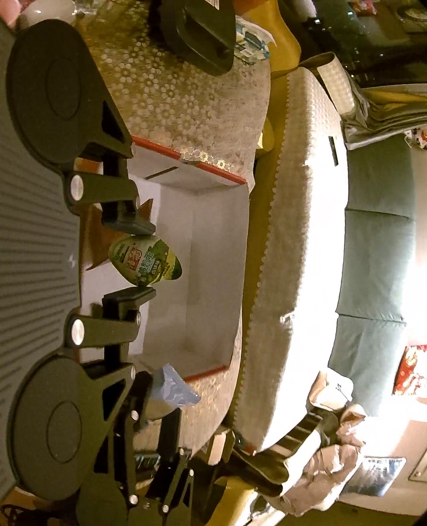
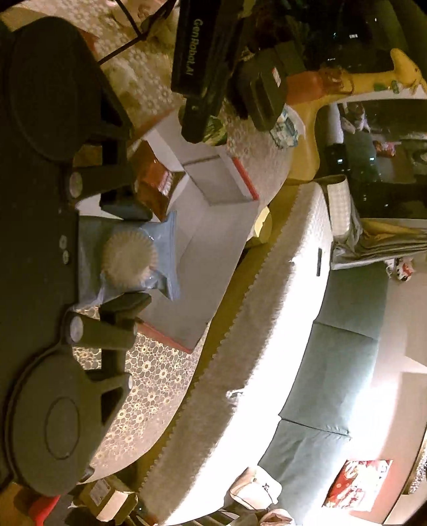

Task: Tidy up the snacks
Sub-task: 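Carry the green pouch and blue packet over the red box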

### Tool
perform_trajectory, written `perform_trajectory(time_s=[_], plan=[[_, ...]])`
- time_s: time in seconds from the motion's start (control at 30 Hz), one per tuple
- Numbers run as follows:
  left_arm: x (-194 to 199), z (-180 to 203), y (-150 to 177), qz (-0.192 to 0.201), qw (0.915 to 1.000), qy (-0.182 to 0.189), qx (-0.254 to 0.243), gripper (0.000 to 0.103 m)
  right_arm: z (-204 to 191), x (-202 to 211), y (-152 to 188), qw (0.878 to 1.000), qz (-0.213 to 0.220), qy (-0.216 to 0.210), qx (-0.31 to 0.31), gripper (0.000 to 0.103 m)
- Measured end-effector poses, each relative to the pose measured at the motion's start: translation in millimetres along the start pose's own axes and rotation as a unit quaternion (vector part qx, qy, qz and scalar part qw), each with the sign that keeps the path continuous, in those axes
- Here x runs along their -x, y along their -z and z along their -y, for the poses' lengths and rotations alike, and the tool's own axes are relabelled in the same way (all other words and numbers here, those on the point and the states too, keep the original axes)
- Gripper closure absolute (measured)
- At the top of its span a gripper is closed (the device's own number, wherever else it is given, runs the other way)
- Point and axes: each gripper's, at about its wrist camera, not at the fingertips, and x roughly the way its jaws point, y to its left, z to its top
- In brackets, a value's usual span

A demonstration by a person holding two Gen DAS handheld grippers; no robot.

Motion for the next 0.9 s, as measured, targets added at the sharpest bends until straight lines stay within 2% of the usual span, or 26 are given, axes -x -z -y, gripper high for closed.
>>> perform_trajectory(time_s=[0.37,0.6,0.8,0.83,0.9], plan=[[-56.8,-5.9,-1.1,-0.044,0.999,-0.012,0.002,0.07,-9.1,-65.2,4.1,0.998,-0.052,0.001,0.024,0.058],[-82.2,-11.3,8.6,-0.083,0.9963,-0.019,0.003,0.069,-18.0,-80.6,8.2,0.997,-0.069,-0.006,0.044,0.059],[-85.6,-16.6,17.3,-0.098,0.9948,-0.026,0.015,0.068,-14.8,-80.3,13.3,0.996,-0.082,-0.017,0.026,0.058],[-84.5,-16.8,17.9,-0.096,0.9949,-0.027,0.017,0.067,-13.2,-79.8,13.9,0.996,-0.085,-0.02,0.021,0.058],[-82.8,-17.0,17.4,-0.096,0.9948,-0.027,0.021,0.055,-12.9,-77.9,14.8,0.996,-0.086,-0.02,0.017,0.058]])
